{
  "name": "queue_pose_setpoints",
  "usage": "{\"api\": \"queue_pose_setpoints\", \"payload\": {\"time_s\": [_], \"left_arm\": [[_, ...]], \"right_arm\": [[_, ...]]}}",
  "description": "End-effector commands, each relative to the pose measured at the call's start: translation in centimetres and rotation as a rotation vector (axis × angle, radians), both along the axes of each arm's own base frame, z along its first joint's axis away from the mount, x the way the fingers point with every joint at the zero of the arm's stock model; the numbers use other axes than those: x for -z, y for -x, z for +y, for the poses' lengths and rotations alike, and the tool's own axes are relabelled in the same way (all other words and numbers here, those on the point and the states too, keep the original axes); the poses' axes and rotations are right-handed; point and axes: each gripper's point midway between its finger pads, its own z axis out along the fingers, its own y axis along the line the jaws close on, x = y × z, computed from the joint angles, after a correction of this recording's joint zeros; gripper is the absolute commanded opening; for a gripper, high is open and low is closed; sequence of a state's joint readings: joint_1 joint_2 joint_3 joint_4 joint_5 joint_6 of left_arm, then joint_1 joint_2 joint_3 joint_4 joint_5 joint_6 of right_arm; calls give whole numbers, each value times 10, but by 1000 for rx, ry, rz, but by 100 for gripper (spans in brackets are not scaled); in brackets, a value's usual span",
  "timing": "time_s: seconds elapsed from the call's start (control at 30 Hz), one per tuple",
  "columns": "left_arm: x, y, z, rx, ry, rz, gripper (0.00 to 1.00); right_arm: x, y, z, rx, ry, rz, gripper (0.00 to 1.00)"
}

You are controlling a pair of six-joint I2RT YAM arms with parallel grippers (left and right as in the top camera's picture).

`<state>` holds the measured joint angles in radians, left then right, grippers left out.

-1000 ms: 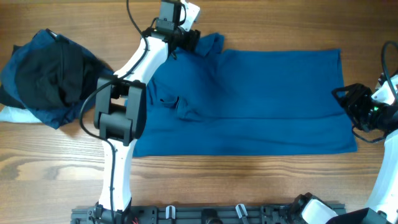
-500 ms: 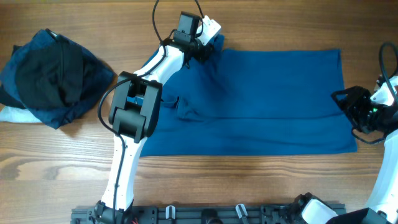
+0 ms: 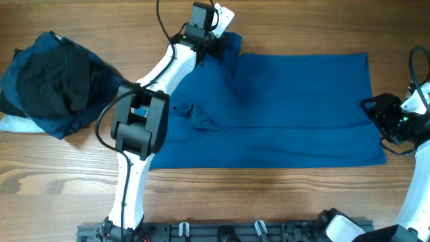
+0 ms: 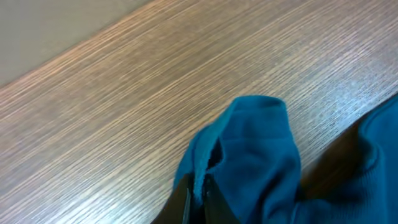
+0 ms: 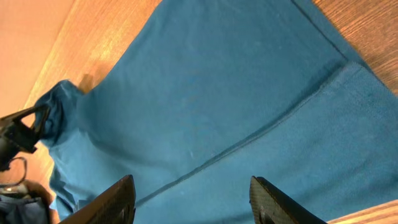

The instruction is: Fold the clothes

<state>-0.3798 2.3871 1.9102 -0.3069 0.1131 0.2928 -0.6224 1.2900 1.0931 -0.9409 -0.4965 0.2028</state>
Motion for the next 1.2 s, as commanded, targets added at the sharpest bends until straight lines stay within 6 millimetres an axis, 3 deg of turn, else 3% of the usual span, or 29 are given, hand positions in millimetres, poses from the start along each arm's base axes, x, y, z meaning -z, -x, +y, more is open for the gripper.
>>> {"api": "queue_pose_setpoints", "payload": {"time_s": [0.0, 0.3, 0.4, 0.5, 0.63, 0.77, 0.8, 0.83, 1.0, 1.17], "left_arm": [[-38, -3, 17, -71, -42, -42, 4], [-84, 31, 50, -112, -149, 13, 4], [-88, 43, 54, -108, -165, 49, 4], [-85, 52, 57, -107, -180, 84, 4], [-80, 57, 59, -105, -192, 111, 4], [-79, 59, 60, -104, -197, 120, 4], [-79, 60, 60, -104, -197, 122, 4], [-79, 60, 60, -104, -197, 122, 4], [-76, 63, 61, -105, -202, 138, 4], [-75, 65, 62, -103, -206, 149, 4]], "right_arm": [[-6, -3, -3, -14, 34, -19, 59], [-7, -6, -4, -12, 40, -31, 60], [-28, -31, 5, -165, 75, -208, 60], [-24, -59, -1, -198, 112, -263, 59], [18, -104, -19, -181, 175, -222, 58], [58, -152, -42, -179, 224, -155, 68], [69, -167, -53, -169, 246, -127, 75], [78, -181, -63, -160, 262, -116, 76], [95, -229, -89, -142, 305, -147, 76], [123, -250, -102, -111, 388, -133, 75]]}}
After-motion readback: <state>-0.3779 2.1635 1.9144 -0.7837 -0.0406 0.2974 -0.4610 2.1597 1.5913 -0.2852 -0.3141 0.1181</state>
